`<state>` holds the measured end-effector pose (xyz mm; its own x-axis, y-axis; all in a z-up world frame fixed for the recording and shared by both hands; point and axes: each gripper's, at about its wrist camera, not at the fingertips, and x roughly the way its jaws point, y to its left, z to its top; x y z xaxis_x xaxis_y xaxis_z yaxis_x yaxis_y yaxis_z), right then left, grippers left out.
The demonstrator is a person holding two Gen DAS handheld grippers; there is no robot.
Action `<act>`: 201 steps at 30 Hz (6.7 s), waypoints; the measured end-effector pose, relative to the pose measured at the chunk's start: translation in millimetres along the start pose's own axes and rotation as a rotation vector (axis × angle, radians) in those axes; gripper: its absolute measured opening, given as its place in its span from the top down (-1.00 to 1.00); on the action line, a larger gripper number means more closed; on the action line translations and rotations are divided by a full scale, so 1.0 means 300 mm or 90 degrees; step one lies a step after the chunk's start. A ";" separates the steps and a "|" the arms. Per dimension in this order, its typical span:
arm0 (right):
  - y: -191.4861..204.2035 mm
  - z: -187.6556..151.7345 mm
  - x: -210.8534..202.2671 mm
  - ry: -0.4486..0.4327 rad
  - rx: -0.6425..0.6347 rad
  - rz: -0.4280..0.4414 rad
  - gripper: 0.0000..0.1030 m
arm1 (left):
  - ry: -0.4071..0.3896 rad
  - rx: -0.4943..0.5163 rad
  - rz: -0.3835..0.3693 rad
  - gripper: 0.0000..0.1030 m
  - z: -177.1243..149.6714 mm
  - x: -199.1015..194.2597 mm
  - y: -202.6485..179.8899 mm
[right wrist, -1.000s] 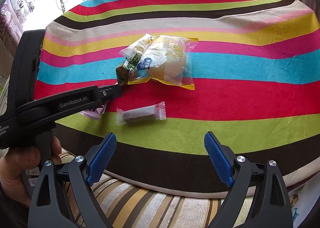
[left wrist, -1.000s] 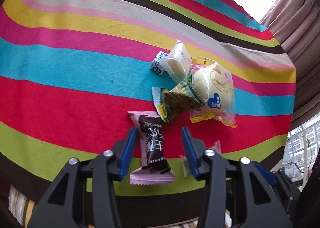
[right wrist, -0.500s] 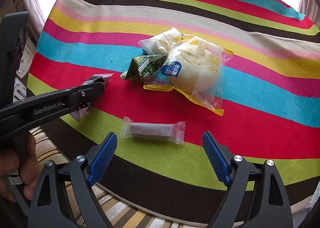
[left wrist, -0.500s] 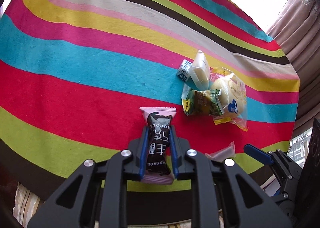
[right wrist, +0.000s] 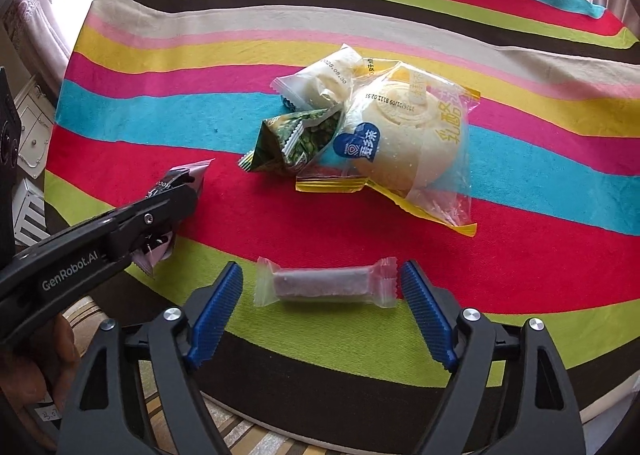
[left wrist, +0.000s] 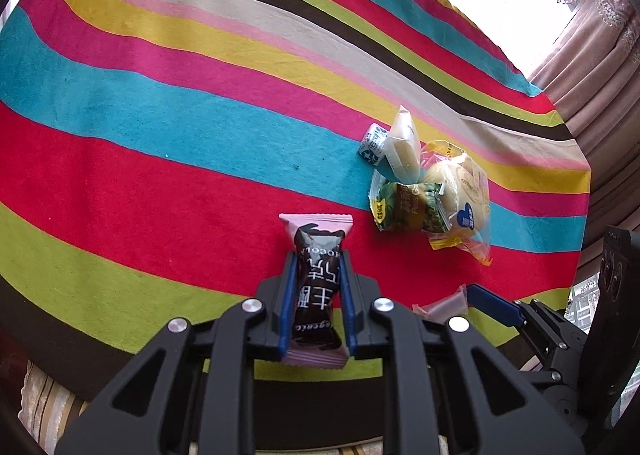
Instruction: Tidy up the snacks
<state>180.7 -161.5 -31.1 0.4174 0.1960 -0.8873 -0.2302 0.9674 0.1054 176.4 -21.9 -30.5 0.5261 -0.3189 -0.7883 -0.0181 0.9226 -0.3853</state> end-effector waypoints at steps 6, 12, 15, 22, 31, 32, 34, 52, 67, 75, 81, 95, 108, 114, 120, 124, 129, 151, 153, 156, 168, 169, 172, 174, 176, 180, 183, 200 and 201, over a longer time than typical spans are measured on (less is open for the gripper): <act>-0.006 -0.015 -0.009 -0.010 0.002 -0.020 -0.25 | -0.010 0.010 -0.002 0.62 -0.003 -0.011 -0.008; -0.004 -0.033 -0.018 -0.020 0.000 -0.019 -0.11 | -0.017 0.017 -0.001 0.62 -0.008 -0.016 -0.019; -0.007 -0.042 -0.026 -0.023 0.001 -0.013 -0.08 | -0.022 0.022 0.001 0.62 -0.009 -0.021 -0.024; -0.014 -0.063 -0.080 -0.048 0.009 -0.001 -0.06 | -0.040 0.035 0.007 0.62 -0.013 -0.045 -0.040; -0.071 -0.099 -0.160 -0.070 0.044 0.018 -0.06 | -0.045 0.061 0.012 0.62 -0.042 -0.097 -0.095; -0.082 -0.105 -0.169 -0.072 0.048 0.021 -0.06 | -0.044 0.064 0.013 0.62 -0.047 -0.101 -0.102; -0.100 -0.113 -0.188 -0.079 0.057 0.027 -0.06 | -0.044 0.072 0.015 0.62 -0.059 -0.111 -0.123; -0.327 -0.265 -0.356 -0.145 0.168 0.075 -0.06 | -0.004 0.182 -0.002 0.63 -0.230 -0.144 -0.427; -0.667 -0.529 -0.483 -0.180 0.295 0.032 -0.06 | 0.069 0.310 -0.076 0.62 -0.411 -0.080 -0.782; -0.839 -0.712 -0.509 -0.169 0.371 -0.011 -0.06 | 0.113 0.369 -0.120 0.63 -0.511 -0.043 -0.935; -0.928 -0.782 -0.546 -0.175 0.411 -0.034 -0.07 | 0.134 0.404 -0.144 0.62 -0.570 -0.027 -1.017; -0.992 -0.819 -0.586 -0.189 0.457 -0.050 -0.56 | 0.152 0.407 -0.187 -0.14 -0.593 -0.016 -1.062; -0.949 -0.770 -0.607 -0.192 0.444 -0.045 -0.61 | 0.097 0.379 -0.157 -0.19 -0.533 -0.051 -0.991; -0.903 -0.722 -0.615 -0.196 0.420 -0.036 -0.62 | 0.078 0.338 -0.140 -0.19 -0.476 -0.062 -0.914; -0.839 -0.647 -0.605 -0.195 0.389 -0.022 -0.62 | 0.042 0.297 -0.113 -0.19 -0.415 -0.087 -0.821; -0.771 -0.581 -0.591 -0.194 0.361 -0.006 -0.62 | 0.017 0.252 -0.096 -0.19 -0.358 -0.103 -0.729; -0.675 -0.492 -0.562 -0.190 0.327 0.010 -0.62 | -0.007 0.192 -0.071 -0.19 -0.292 -0.124 -0.603; -0.315 -0.216 -0.426 -0.266 0.239 0.009 -0.71 | -0.051 0.008 -0.067 0.00 -0.025 -0.108 -0.148; -0.300 -0.199 -0.412 -0.267 0.238 0.014 -0.71 | -0.047 0.002 -0.079 0.04 0.000 -0.087 -0.133; -0.273 -0.176 -0.400 -0.274 0.227 0.013 -0.71 | -0.045 -0.005 -0.089 0.04 0.033 -0.057 -0.124; -0.258 -0.124 -0.338 -0.268 0.221 0.014 -0.71 | -0.001 -0.012 -0.110 -0.20 0.101 0.087 -0.124; -0.256 -0.117 -0.332 -0.267 0.221 0.014 -0.71 | -0.001 -0.007 -0.106 -0.20 0.102 0.093 -0.125; -0.254 -0.101 -0.312 -0.262 0.220 0.019 -0.71 | 0.006 0.005 -0.103 -0.20 0.112 0.113 -0.124; -0.253 -0.091 -0.301 -0.260 0.220 0.022 -0.71 | 0.015 0.014 -0.098 -0.19 0.116 0.130 -0.123; -0.252 -0.081 -0.292 -0.260 0.220 0.026 -0.71 | 0.016 0.020 -0.093 -0.09 0.119 0.140 -0.120; -0.255 -0.062 -0.278 -0.263 0.224 0.032 -0.71 | 0.015 0.054 -0.070 0.04 0.120 0.151 -0.137; -0.256 -0.044 -0.259 -0.261 0.225 0.036 -0.71 | 0.010 0.064 -0.063 0.12 0.116 0.150 -0.141; -0.185 0.107 -0.059 -0.188 0.181 0.049 -0.71 | -0.067 -0.018 -0.020 0.35 0.094 0.065 -0.037; -0.183 0.115 -0.046 -0.180 0.181 0.046 -0.71 | -0.071 -0.026 -0.016 0.35 0.094 0.059 -0.028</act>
<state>217.8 -211.8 -9.2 0.6433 0.2632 -0.7189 -0.0323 0.9476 0.3179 209.9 -29.1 -27.9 0.6178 -0.3144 -0.7208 -0.0367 0.9041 -0.4258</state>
